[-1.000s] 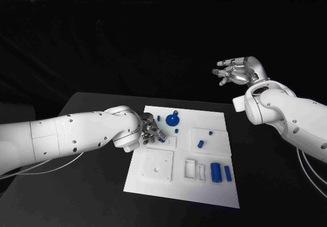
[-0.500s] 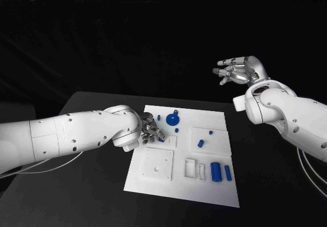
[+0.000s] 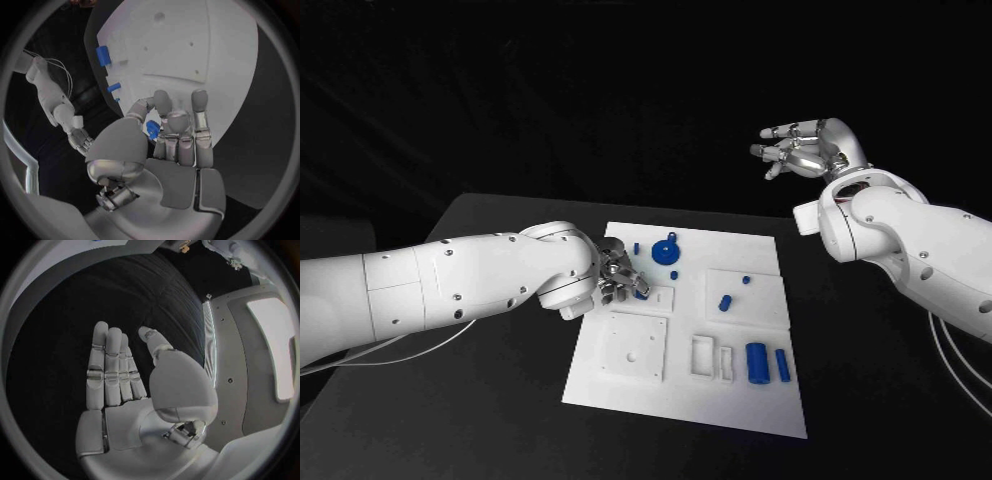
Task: Assemble the parts on the task board
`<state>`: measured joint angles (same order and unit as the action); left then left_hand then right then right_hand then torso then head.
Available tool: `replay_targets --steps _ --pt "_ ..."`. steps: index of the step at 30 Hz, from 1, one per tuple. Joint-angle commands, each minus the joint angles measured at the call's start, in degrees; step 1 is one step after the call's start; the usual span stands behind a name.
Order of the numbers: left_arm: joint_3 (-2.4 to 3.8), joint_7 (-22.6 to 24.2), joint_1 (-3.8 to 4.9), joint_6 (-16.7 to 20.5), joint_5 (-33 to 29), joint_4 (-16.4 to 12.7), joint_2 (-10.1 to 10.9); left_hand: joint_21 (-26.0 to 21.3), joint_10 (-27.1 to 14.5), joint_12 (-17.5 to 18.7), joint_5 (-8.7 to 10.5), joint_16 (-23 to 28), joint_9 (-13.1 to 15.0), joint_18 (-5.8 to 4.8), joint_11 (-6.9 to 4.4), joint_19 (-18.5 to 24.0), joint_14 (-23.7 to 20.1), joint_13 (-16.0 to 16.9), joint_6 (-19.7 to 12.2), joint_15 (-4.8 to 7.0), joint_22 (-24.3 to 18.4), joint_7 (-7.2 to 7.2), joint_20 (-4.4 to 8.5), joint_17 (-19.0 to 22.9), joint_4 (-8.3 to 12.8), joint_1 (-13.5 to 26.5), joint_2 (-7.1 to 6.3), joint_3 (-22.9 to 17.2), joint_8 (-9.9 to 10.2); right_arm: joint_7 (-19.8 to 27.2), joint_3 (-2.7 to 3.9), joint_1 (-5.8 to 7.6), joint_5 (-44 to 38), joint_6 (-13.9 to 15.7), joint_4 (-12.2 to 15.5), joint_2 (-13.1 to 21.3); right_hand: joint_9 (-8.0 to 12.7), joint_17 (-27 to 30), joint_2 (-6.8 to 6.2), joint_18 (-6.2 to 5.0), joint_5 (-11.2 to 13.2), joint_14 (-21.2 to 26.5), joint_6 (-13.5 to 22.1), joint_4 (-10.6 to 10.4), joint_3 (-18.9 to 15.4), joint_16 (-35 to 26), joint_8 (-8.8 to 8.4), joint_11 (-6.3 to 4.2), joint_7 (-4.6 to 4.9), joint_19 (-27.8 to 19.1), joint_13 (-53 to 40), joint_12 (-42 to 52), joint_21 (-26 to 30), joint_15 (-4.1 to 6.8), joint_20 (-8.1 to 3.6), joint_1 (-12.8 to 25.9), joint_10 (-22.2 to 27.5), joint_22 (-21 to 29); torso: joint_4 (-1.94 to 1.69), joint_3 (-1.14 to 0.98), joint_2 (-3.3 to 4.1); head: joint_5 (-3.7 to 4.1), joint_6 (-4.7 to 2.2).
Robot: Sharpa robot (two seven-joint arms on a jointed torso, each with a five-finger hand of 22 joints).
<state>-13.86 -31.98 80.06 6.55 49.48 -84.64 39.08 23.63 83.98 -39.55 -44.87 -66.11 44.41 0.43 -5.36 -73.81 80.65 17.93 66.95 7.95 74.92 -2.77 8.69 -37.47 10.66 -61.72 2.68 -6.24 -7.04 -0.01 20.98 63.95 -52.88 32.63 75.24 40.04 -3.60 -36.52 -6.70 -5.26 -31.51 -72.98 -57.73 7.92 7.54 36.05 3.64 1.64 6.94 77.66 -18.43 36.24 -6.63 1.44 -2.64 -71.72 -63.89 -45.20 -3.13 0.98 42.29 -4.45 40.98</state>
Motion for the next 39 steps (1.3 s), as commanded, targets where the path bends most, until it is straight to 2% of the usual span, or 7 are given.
replay_targets --steps 1,15,16,17,18,20,39 --pt "-0.07 -0.6 -0.12 -1.03 0.72 0.04 -0.11 0.34 2.78 -0.48 -0.16 -0.33 13.88 0.98 -0.32 0.09 0.55 0.13 7.1 0.01 1.08 5.18 -0.38 -0.31 4.45 0.09 0.61 -4.7 -0.38 0.73 0.06 0.01 0.03 -0.88 -0.01 -0.06 -0.02 0.05 0.38 0.8 -0.38 0.4 -0.14 0.22 -0.04 -0.24 -0.08 0.01 0.2 -0.43 0.05 -0.32 -0.18 0.15 -0.12 0.18 0.37 0.05 -0.01 0.0 0.0 -0.02 0.01" --pt "-0.07 -0.55 -0.13 -1.61 1.09 0.38 -0.6 1.8 2.76 -2.07 -0.52 -2.3 16.86 1.68 -0.34 0.55 0.76 0.21 8.39 -0.12 1.08 5.63 -1.05 -1.99 4.64 0.75 0.1 -5.91 -1.24 0.62 0.06 -0.02 -0.3 -1.31 -0.22 -0.22 -0.01 0.19 0.41 0.81 -0.84 0.5 -0.15 0.46 0.07 -0.29 -0.08 0.04 0.22 -0.68 0.25 -0.3 -0.47 0.13 -0.11 0.15 0.5 0.24 -0.01 0.0 0.02 -0.1 0.17" --pt "-0.07 -0.54 -0.13 -1.63 1.08 0.42 -0.63 1.88 2.76 -2.17 0.33 -2.41 17.11 1.7 -0.37 0.58 0.77 0.23 8.49 -0.11 1.08 5.7 -1.04 -2.13 4.67 0.77 0.03 -6.39 -1.32 0.61 0.06 -0.02 -0.31 -1.33 -0.25 -0.24 -0.01 0.2 0.42 0.81 -0.99 0.49 -0.14 0.5 0.11 -0.28 -0.08 0.04 0.24 -0.7 0.27 -0.31 -0.51 0.14 -0.12 0.14 0.51 0.25 -0.01 0.01 0.0 -0.11 0.17" --pt "-0.07 -0.54 -0.13 -1.62 1.07 0.45 -0.65 1.9 2.74 -2.13 4.22 -2.5 17.12 1.72 -0.35 0.63 0.78 0.2 8.32 -0.05 1.09 5.64 -1.01 -2.27 4.96 0.49 0.03 -7.84 -1.19 0.61 0.06 -0.02 -0.32 -1.34 -0.27 -0.25 -0.01 0.21 0.42 0.81 -1.07 0.49 -0.13 0.51 0.13 -0.28 -0.09 0.04 0.25 -0.71 0.28 -0.32 -0.53 0.14 -0.12 0.14 0.51 0.24 -0.01 0.0 0.01 -0.11 0.17" --pt "-0.07 -0.54 -0.13 -1.63 1.06 0.48 -0.68 2.12 2.8 -2.35 6.29 -2.64 17.39 1.85 -0.33 0.65 0.82 0.27 8.51 -0.04 1.13 5.24 -1.19 -2.41 4.38 2.49 -1.74 -13.32 -1.23 0.6 0.05 -0.03 -0.33 -1.36 -0.29 -0.26 -0.01 0.23 0.4 0.8 -1.2 0.52 -0.14 0.58 0.18 -0.3 -0.08 0.04 0.23 -0.73 0.3 -0.32 -0.58 0.14 -0.12 0.13 0.5 0.23 -0.02 0.0 0.0 -0.12 0.17" --pt "-0.07 -0.52 -0.13 -1.66 1.05 0.51 -0.74 2.46 2.72 -2.51 6.67 -2.82 18.58 1.99 -0.54 0.72 0.81 0.23 8.82 -0.24 1.07 5.77 -1.2 -2.62 2.72 2.34 -3.57 -16.49 -1.72 0.6 0.05 -0.04 -0.34 -1.39 -0.32 -0.27 -0.02 0.25 0.4 0.8 -1.35 0.52 -0.14 0.6 0.22 -0.3 -0.08 0.04 0.24 -0.78 0.34 -0.34 -0.63 0.13 -0.12 0.2 0.52 0.23 0.0 0.01 -0.01 -0.14 0.15" --pt "-0.06 -0.11 -0.14 -2.56 0.49 0.86 -1.45 3.24 2.74 -3.86 6.47 -3.89 21.84 2.68 -0.54 1.0 1.08 0.58 9.84 -0.22 1.07 6.18 -1.95 -4.26 1.26 1.71 -3.77 -16.75 -1.89 0.53 0.05 -0.17 -0.37 -1.81 -0.58 -0.46 -0.01 0.38 0.33 0.78 -2.39 0.57 -0.12 1.04 0.68 -0.3 -0.08 0.04 0.26 -1.13 0.56 -0.39 -1.18 0.14 -0.13 0.46 0.49 0.1 0.01 -0.06 0.01 -0.15 0.39"
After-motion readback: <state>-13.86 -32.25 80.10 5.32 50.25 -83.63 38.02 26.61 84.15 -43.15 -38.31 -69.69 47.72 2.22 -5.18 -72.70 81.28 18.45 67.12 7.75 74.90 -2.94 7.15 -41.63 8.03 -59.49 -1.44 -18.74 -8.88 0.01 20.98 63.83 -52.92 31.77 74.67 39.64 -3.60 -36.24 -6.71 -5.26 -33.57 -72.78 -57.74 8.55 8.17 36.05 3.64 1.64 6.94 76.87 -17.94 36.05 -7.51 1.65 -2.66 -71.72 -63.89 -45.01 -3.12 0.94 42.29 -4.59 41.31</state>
